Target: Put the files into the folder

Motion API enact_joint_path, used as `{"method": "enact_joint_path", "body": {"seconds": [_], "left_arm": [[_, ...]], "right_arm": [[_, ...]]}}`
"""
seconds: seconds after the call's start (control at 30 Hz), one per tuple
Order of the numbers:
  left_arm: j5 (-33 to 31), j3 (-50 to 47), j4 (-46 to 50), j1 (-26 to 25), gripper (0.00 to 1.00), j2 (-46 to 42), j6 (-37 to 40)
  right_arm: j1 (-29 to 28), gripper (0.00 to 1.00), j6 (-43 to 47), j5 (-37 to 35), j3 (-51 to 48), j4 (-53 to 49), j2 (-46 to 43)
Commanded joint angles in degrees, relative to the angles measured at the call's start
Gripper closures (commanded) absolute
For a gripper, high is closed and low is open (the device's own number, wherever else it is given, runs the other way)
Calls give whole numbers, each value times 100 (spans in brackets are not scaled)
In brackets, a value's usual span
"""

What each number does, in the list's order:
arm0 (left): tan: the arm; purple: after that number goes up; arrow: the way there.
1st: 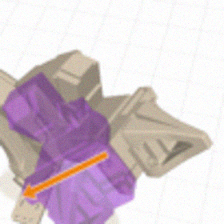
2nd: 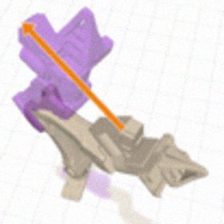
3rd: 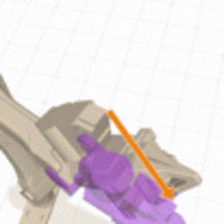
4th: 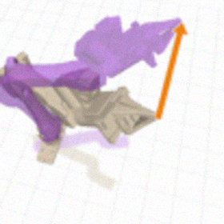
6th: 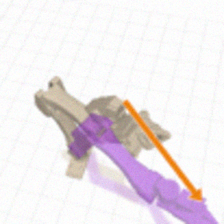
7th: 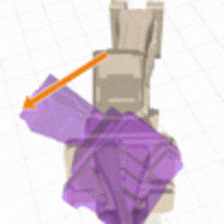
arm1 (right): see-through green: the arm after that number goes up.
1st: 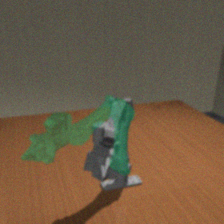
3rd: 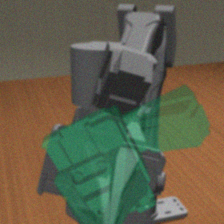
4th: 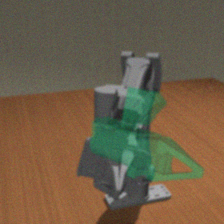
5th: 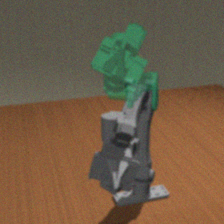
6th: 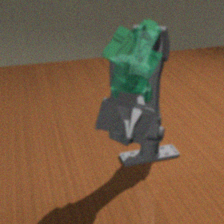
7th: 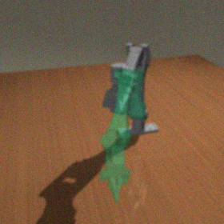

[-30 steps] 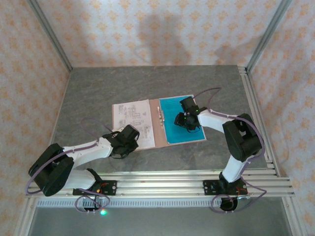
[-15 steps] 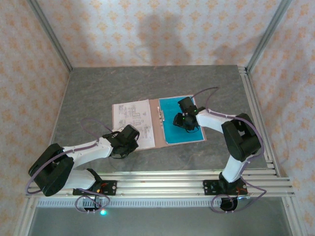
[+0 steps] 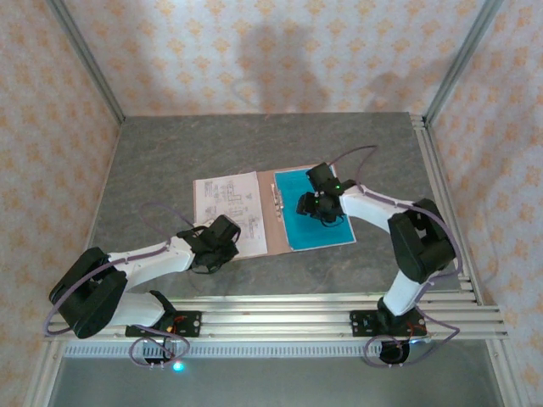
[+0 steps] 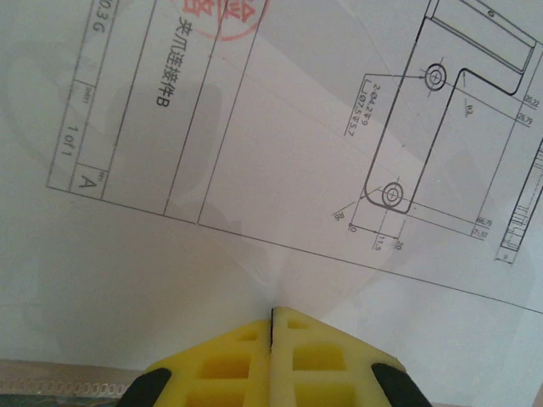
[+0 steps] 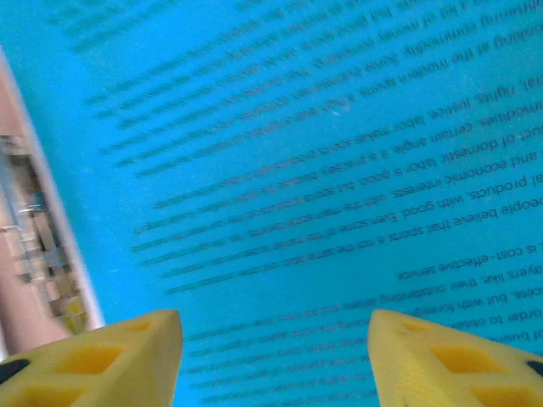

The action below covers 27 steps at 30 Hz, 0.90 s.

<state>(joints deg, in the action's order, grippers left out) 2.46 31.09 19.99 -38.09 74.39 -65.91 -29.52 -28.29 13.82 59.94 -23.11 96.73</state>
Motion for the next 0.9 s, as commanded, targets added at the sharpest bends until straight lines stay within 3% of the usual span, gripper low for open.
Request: {"method": "enact_joint_path", "body": {"seconds": [0.0, 0.23, 0.47, 0.53, 0.87], "left_arm": [[-237, 133, 251, 57, 100, -22, 78], [-246, 124, 251, 63, 100, -11, 78], [-255, 86, 265, 64, 100, -9, 79], [-255, 74, 264, 63, 100, -12, 77], [-281, 54, 321, 63, 100, -57, 62]], "right_arm": [[-84, 39, -39, -23, 402, -167, -364], [-187, 42, -139, 30, 962, -55, 56], [-212, 88, -41, 250, 2256, 12, 1253], [-225, 95, 14, 292, 2752, -192, 1689], [-275, 98, 229, 331, 4236, -648, 2995]]}}
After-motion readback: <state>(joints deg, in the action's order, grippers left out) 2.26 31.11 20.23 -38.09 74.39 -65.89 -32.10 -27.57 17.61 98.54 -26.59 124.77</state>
